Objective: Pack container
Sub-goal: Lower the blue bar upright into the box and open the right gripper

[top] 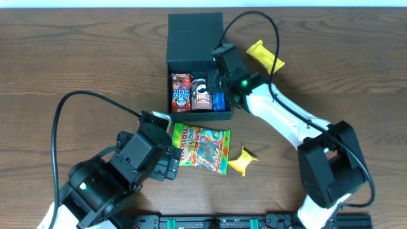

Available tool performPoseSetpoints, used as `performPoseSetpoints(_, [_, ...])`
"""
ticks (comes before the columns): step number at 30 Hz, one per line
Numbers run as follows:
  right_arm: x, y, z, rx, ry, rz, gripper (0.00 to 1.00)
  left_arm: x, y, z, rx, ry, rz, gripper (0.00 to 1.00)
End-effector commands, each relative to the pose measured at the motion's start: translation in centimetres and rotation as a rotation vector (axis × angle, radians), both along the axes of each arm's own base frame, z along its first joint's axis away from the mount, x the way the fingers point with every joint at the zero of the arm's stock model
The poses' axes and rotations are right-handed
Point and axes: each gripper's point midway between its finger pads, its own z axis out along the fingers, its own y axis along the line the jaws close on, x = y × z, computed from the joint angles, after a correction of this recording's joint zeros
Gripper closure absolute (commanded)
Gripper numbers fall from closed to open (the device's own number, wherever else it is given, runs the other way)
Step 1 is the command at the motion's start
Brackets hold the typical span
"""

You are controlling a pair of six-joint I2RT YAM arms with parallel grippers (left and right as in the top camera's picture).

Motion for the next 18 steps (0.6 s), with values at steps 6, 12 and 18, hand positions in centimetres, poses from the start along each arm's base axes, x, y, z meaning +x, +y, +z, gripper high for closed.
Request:
performPoseSetpoints(6, [2.6,2.2,-0.6,0.016,0.061,0.038,0.99,0.2,0.3,0.0,0.018,-0.01,0.003,0.05])
performPoseSetpoints(12, [2.9,2.2,-2.8,-0.017,0.101,0.042,0.99,0.2,0.3,0.0,0.018,-0.01,0.003,0.05])
performPoseSetpoints(18, [2.2,1.9,-4.5,-0.045,0.153,0.046,0.99,0.2,0.3,0.0,0.018,-0.01,0.003,0.05])
